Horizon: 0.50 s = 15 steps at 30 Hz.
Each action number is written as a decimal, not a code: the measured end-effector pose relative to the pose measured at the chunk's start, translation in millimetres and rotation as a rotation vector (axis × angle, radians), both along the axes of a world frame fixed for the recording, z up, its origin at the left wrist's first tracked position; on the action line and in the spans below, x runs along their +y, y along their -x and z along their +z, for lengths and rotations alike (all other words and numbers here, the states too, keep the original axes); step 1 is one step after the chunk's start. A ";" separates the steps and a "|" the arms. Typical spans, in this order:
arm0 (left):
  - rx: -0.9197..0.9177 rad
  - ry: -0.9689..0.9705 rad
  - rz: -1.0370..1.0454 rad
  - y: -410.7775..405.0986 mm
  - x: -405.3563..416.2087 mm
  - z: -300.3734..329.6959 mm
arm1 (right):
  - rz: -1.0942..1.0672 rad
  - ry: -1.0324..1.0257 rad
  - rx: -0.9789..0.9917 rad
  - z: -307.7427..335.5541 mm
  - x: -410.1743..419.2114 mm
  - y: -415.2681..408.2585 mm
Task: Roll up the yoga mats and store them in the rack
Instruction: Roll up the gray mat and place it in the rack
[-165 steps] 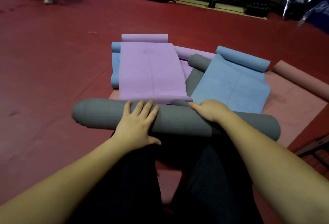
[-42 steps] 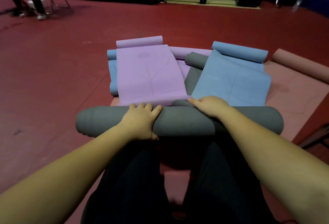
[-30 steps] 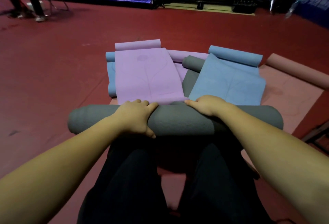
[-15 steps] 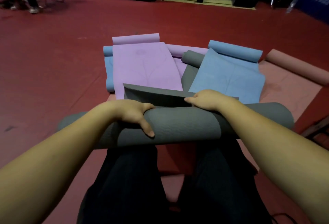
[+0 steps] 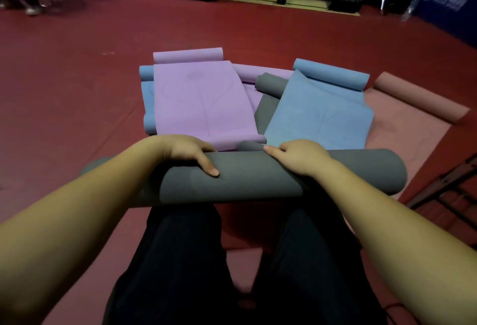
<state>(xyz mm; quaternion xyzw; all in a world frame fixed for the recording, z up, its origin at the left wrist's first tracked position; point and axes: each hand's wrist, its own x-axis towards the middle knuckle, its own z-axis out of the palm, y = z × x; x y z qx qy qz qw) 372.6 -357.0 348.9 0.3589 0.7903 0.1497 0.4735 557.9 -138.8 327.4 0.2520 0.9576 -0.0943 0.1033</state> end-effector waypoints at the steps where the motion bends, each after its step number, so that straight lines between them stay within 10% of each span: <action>1: 0.105 -0.050 -0.035 -1.7 -2.1 1.7 | -0.008 0.020 -0.011 0.8 0.3 1.3; 9: 0.801 -0.397 -0.094 -40.6 -36.4 -26.7 | -0.070 0.166 -0.143 -1.0 6.5 28.9; 15: 1.269 -0.060 -0.238 -73.7 -38.9 -67.6 | -0.125 0.307 -0.178 4.4 6.9 41.3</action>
